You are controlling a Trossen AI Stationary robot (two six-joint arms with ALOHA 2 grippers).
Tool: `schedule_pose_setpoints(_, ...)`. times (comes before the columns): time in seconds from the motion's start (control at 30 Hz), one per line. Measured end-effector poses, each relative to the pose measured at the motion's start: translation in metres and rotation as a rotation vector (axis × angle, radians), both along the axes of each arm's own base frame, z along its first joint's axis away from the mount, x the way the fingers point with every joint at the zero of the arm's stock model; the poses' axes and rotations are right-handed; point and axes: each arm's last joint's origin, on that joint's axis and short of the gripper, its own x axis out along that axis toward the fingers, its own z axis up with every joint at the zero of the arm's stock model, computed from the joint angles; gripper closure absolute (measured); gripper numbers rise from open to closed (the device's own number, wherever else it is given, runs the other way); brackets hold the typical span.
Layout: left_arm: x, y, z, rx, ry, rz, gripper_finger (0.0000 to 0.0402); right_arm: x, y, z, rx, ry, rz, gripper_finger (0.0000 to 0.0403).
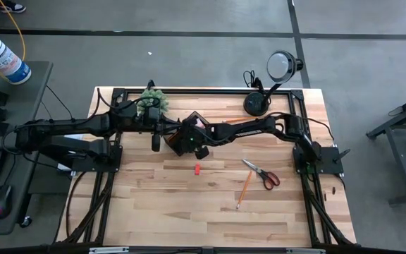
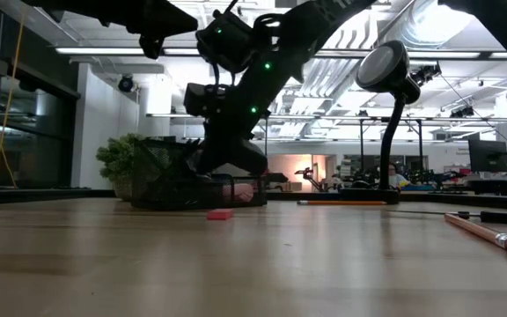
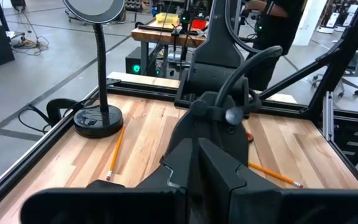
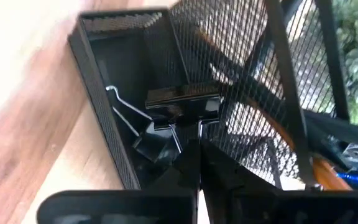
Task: Pick and place office supplies into organizer
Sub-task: Put the black binder clip into the black desk organizer, then put the orange eraser into the black desk organizer
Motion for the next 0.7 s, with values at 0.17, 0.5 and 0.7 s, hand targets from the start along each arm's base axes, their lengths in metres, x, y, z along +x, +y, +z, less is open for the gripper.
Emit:
schedule_pose_setpoints(0.17, 0.000, 0.000, 0.000, 0.001, 0.000, 0.001, 0.0387, 0.000, -0.002, 0.000, 0.027, -0.001, 0.014, 0.0395)
schedule_pose_setpoints(0.5, 0.000, 0.000, 0.000, 0.003, 0.001, 0.001, 0.0387, 0.000, -0.002, -0.001, 0.028, 0.002, 0.011, 0.0352)
schedule_pose_setpoints(0.7, 0.000, 0.000, 0.000, 0.007, 0.002, 0.000, 0.0387, 0.001, 0.003, 0.014, 0.059, 0.069, 0.023, 0.0345)
